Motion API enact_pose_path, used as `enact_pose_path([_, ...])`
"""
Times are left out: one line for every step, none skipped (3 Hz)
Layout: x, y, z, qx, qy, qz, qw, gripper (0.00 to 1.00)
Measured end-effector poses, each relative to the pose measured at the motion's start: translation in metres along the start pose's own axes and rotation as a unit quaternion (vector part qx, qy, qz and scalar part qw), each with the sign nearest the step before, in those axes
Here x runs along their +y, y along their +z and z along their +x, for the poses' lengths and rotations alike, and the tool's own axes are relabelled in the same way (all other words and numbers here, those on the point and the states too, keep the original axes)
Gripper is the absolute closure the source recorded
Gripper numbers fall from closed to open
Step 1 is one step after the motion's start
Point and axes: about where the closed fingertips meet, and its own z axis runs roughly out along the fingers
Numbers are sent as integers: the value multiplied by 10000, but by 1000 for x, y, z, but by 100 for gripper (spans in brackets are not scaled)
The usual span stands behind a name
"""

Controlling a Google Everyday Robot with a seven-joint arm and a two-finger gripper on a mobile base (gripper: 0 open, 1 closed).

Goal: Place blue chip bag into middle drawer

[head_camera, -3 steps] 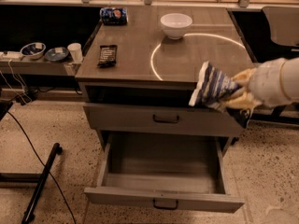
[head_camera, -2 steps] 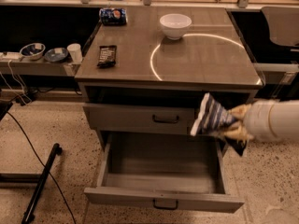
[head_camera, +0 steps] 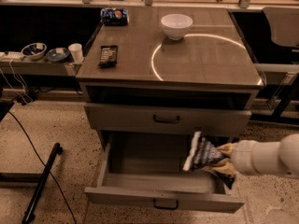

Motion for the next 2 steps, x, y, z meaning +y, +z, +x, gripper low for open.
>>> enact_pose_path([15, 56, 3, -314, -132, -218, 9992, 100])
enact_pose_path([43, 139, 15, -458, -169, -527, 9974, 81])
